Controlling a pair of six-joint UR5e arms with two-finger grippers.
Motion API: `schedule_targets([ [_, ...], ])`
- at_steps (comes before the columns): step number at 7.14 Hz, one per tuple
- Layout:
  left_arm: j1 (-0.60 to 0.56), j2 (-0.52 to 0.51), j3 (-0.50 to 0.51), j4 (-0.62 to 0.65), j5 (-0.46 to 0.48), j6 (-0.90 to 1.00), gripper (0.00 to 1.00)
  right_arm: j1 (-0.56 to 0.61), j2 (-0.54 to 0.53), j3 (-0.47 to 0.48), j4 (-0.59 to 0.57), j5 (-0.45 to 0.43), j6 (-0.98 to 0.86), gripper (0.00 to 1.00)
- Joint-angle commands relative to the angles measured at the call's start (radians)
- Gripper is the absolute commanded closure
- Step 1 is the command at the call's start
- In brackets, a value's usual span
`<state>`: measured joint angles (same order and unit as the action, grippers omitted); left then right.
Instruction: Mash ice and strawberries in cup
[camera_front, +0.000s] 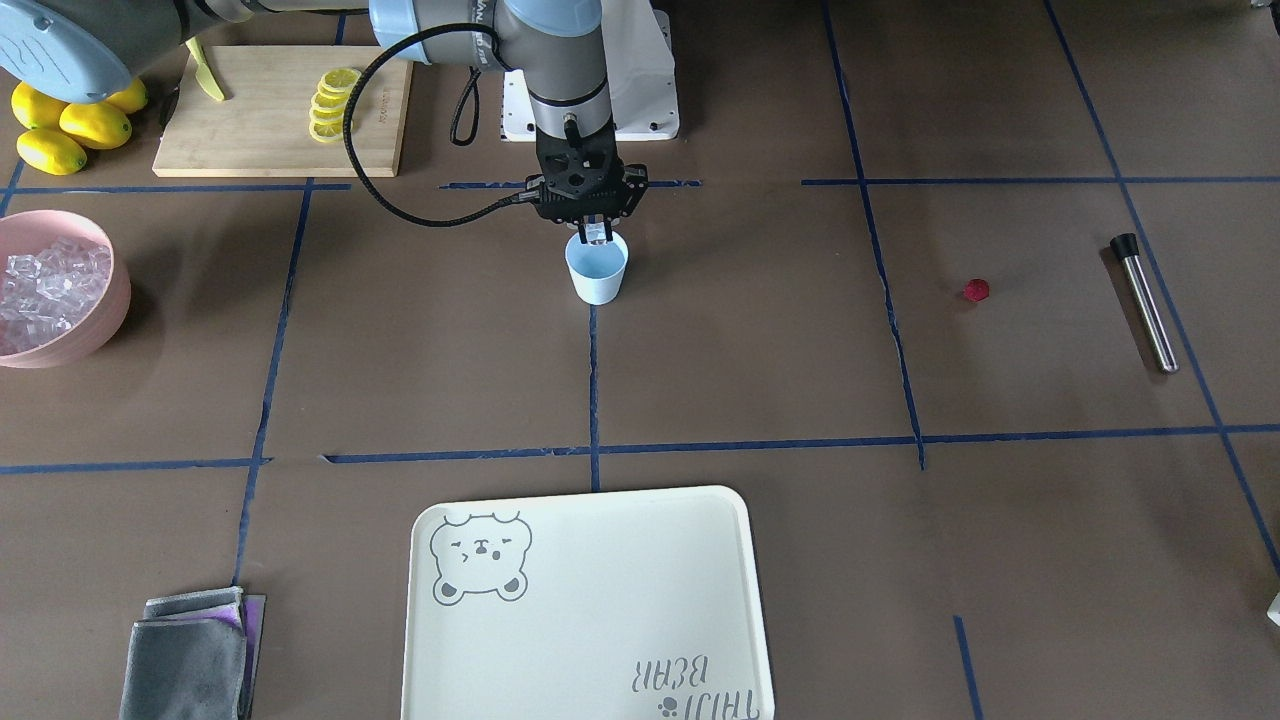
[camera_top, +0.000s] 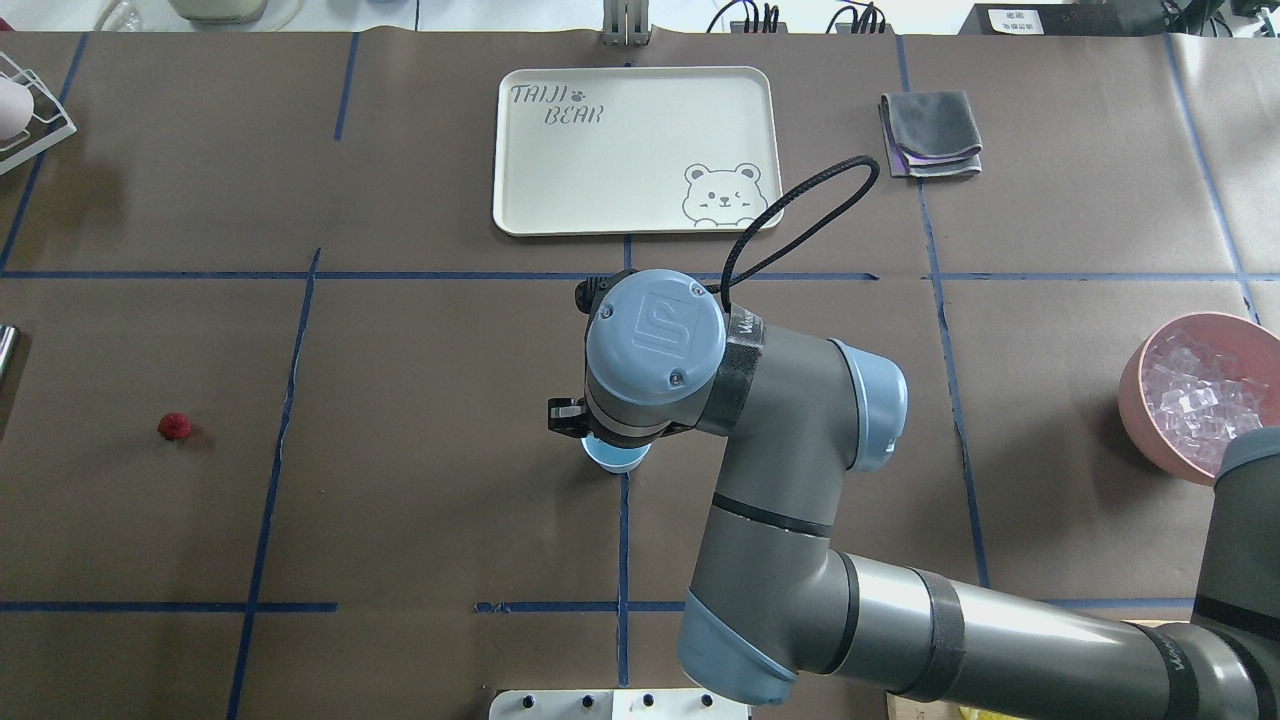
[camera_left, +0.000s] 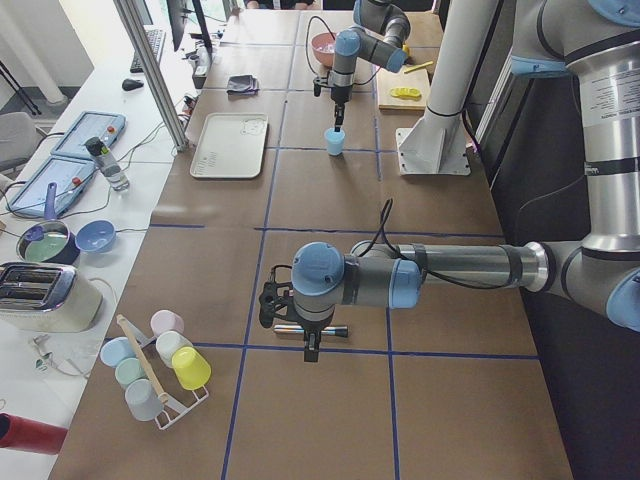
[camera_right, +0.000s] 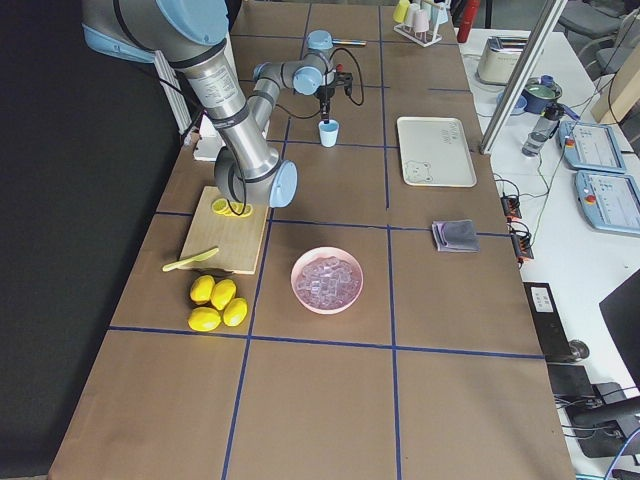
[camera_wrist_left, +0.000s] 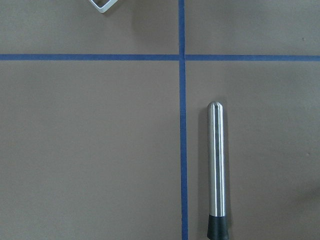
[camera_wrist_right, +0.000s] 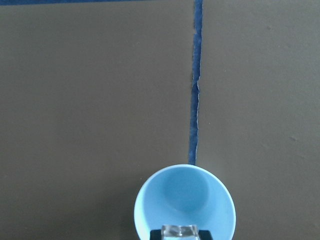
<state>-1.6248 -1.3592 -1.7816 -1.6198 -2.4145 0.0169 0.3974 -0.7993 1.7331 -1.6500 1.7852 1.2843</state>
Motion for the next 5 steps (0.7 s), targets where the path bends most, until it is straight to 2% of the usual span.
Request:
schedule_targets([
  [1, 0.0, 0.0, 0.001, 0.0, 0.0, 0.0, 0.0, 0.0, 0.003, -0.001, 0.001, -0.007, -0.003, 0.92],
  [3, 0.0, 0.0, 0.001, 0.0, 0.0, 0.0, 0.0, 0.0, 0.003, 0.005, 0.004, -0.007, -0.003, 0.02],
  [5, 0.0, -0.001, 0.002, 0.0, 0.0, 0.0, 0.0, 0.001, 0.005, 0.016, 0.004, -0.009, 0.01, 0.01],
])
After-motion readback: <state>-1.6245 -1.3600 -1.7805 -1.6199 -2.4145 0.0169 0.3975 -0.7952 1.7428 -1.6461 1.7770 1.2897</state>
